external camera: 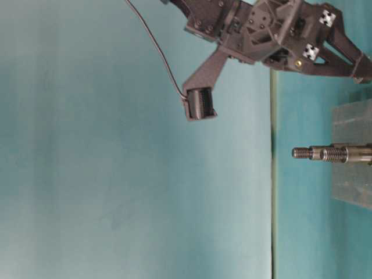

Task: Insert the washer onto the shaft.
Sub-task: 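Lower the right gripper and pinch the upper metal washer, then carry the washer left and align it above the upper shaft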

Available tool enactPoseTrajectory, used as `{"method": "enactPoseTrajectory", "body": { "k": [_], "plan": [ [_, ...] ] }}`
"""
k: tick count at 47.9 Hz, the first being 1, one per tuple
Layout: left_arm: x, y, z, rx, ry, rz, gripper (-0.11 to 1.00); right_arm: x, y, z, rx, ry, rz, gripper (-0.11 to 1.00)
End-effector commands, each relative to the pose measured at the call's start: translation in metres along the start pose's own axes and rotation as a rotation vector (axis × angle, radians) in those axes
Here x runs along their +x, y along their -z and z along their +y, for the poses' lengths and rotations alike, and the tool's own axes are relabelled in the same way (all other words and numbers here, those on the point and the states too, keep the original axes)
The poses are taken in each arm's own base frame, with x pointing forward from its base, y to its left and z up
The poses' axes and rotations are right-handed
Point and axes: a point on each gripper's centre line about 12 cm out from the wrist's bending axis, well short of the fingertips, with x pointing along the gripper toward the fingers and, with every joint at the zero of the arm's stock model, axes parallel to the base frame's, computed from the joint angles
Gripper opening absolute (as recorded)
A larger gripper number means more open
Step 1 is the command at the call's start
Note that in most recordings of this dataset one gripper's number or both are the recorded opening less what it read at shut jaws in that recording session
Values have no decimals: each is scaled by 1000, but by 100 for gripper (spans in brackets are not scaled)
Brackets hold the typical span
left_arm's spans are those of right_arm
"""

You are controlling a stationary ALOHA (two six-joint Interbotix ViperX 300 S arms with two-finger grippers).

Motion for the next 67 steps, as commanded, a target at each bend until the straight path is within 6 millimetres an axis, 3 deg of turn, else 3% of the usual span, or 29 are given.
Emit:
{"method": "enactPoseTrajectory", "body": {
  "k": [1,29,34,43,48,67],
  "plan": [
    [0,-9,-1,4,3,-26,0,-3,-9,1,-12,-2,-28,80],
    [0,-7,-1,-1,3,-24,0,-2,0,11,-31,-11,38,75],
    [0,-7,-1,-1,3,-24,0,-1,0,11,-29,-11,41,65],
    [0,-7,-1,-2,3,-26,0,-2,-1,13,-30,-13,38,33],
    [-1,-8,-1,-1,3,-31,0,-3,-4,12,-23,-12,35,32],
    [-2,-8,-1,-2,4,-38,0,-51,-46,23,-30,-26,-7,32]
  ]
}}
